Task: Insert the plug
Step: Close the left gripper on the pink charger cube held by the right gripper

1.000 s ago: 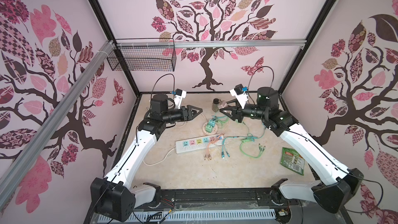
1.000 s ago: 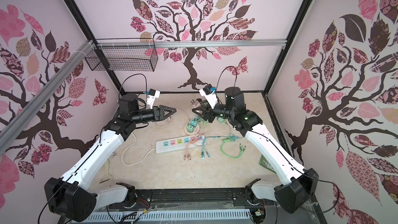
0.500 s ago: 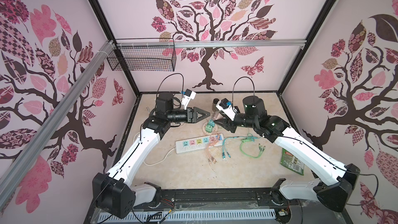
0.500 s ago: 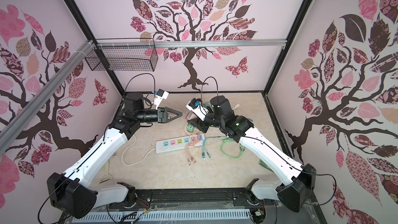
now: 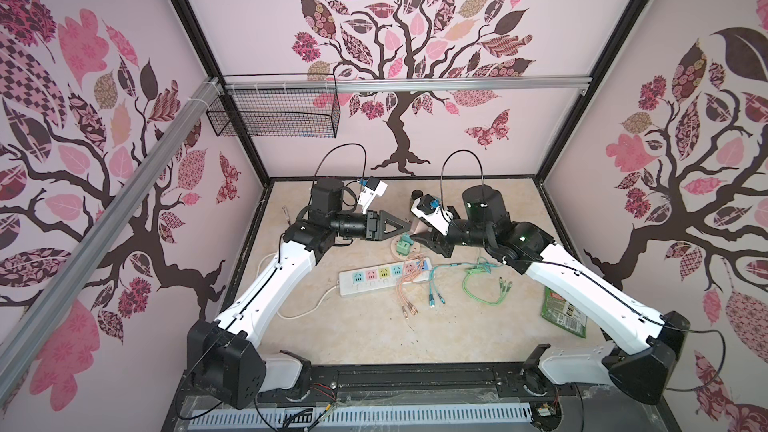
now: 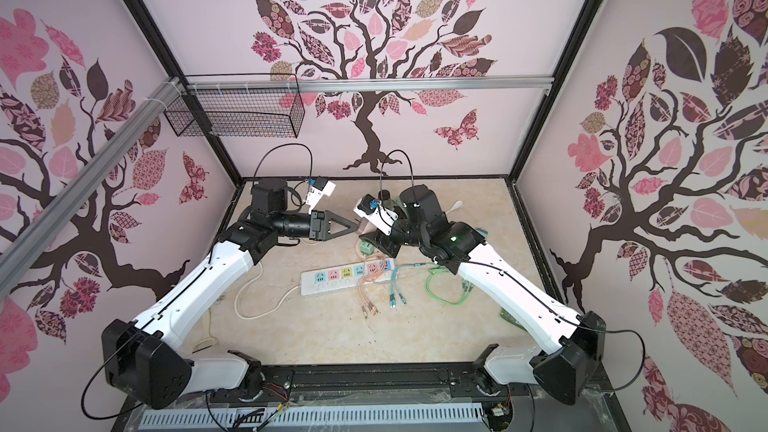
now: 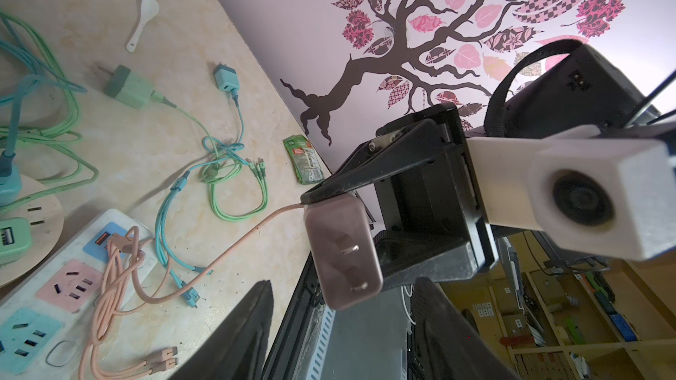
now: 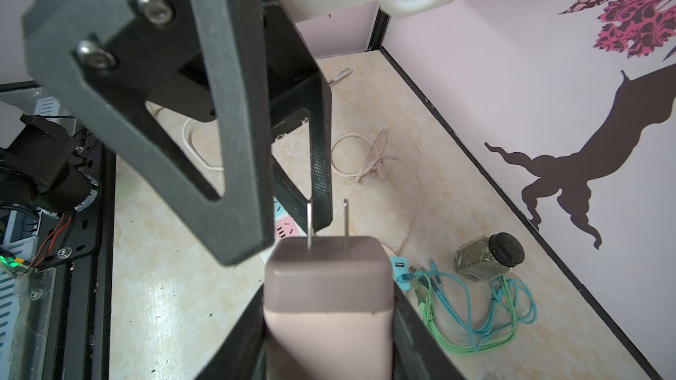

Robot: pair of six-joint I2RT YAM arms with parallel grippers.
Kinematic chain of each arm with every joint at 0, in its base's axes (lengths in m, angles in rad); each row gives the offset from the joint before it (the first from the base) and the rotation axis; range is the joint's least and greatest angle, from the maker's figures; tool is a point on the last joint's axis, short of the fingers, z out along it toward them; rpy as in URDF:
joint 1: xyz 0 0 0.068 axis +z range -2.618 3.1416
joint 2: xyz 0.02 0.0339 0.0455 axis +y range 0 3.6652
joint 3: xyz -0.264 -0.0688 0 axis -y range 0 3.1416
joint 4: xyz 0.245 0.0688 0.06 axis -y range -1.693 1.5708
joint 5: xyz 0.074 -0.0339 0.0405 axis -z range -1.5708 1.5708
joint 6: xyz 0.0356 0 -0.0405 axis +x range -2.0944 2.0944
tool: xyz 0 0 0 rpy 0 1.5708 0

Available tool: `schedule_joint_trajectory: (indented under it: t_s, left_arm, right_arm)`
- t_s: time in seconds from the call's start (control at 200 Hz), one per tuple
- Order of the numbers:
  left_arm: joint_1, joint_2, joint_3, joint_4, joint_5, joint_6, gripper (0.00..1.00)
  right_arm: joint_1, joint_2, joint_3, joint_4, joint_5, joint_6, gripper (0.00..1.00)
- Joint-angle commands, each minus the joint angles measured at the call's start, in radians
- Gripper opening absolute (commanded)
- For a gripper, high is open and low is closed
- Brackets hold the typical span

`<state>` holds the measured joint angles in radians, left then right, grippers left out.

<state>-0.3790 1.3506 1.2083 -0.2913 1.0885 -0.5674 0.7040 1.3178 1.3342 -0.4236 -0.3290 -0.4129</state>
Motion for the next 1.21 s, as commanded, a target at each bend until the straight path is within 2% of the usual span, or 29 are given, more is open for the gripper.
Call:
schedule_joint_trajectory:
  t_s: [0.0,0.17,0.54,0.745,0.905,1.0,1.2]
  left_arm:
    - [-0.008,0.010,0.043,-0.009,0.050,0.038,0.64]
    - [-0.011,0.006,0.045,-0.026,0.052,0.056,0.62]
    - [-0.012,0.028,0.051,-0.034,0.051,0.050,0.41]
    - [-0.012,0.028,0.053,-0.035,0.059,0.048,0.37]
    - [-0.012,0.025,0.050,-0.035,0.053,0.045,0.27]
    - [-0.012,0.030,0.049,-0.034,0.050,0.044,0.19]
    - [-0.012,0.040,0.050,-0.021,0.000,0.040,0.14]
  right_arm:
    - [0.016,0.035,0.057,-0.015,-0.013,-0.017,0.40]
    - [0.036,0.045,0.068,-0.019,-0.010,-0.024,0.40]
    - [0.055,0.042,0.071,-0.029,0.003,-0.036,0.43]
    - [0.061,0.046,0.074,-0.029,0.010,-0.048,0.44]
    - [0.061,0.043,0.064,-0.023,0.017,-0.055,0.47]
    - [0.061,0.030,0.044,-0.005,0.028,-0.054,0.51]
    - [0.056,-0.042,-0.020,0.078,0.091,0.039,0.67]
